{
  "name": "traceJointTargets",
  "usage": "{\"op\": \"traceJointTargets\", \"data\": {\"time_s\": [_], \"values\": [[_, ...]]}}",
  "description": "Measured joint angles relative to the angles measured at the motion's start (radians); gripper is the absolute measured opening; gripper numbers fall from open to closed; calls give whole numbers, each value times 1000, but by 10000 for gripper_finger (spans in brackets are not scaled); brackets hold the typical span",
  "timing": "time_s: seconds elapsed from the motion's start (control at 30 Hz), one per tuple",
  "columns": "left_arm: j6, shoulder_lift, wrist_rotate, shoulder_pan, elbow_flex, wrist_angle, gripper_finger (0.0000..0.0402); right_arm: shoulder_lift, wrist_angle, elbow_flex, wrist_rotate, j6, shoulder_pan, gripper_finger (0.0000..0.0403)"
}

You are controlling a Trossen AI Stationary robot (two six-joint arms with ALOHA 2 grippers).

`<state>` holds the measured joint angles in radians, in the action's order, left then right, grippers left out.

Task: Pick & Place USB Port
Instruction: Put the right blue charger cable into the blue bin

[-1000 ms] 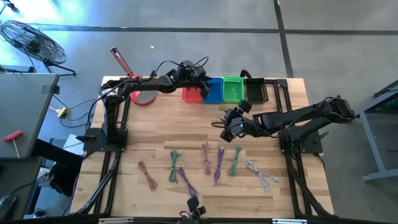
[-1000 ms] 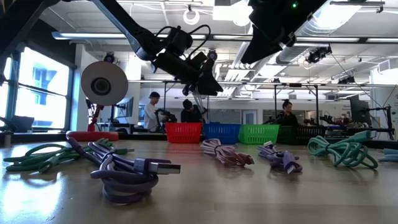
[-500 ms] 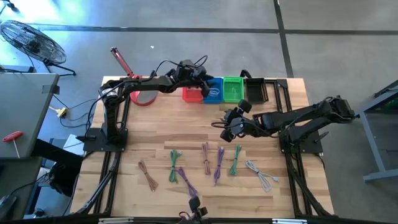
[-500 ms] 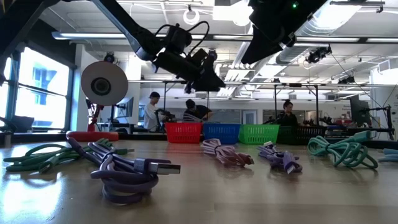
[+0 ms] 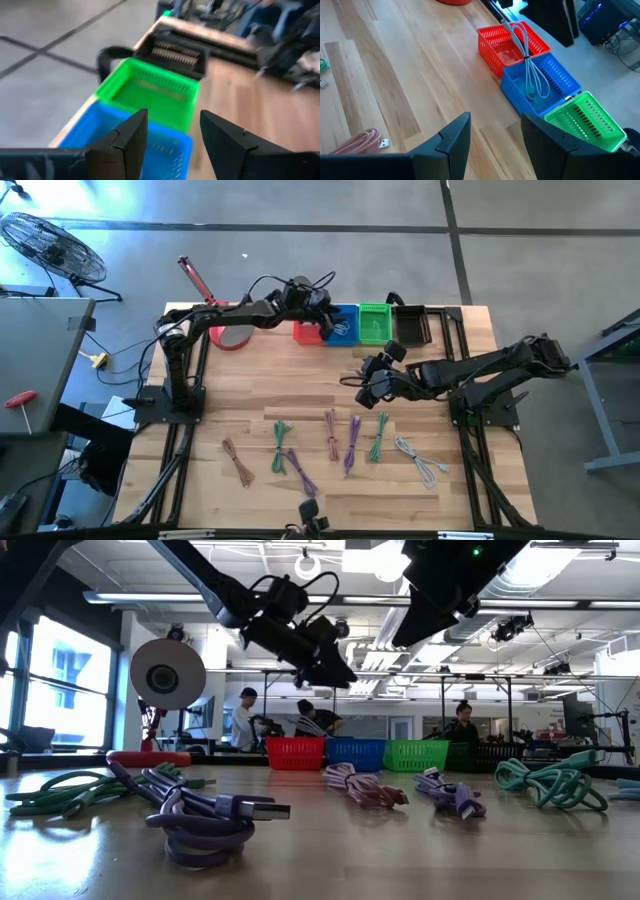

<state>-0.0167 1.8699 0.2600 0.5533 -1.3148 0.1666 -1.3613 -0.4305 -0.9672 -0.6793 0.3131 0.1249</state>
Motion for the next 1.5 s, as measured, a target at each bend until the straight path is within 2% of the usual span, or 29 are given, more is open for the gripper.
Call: {"op": "traceJointTargets", "data": {"time_s": [0.17,0.27,0.37,0.6,1.03,1.5], "values": [[119,-74,-151,0,-1,-213,179,0,-1,0,-1,1,0,167],[196,-115,-316,0,-1,-374,179,0,-3,0,-1,1,0,167],[206,-138,-458,2,-1,-504,179,0,-6,0,-4,1,0,167],[246,-145,-576,1,-1,-636,179,0,-6,0,-23,1,0,167],[249,-125,-557,3,3,-671,178,0,-6,0,-20,4,0,167],[256,-17,-512,3,3,-557,178,0,-15,0,5,20,0,167]]}}
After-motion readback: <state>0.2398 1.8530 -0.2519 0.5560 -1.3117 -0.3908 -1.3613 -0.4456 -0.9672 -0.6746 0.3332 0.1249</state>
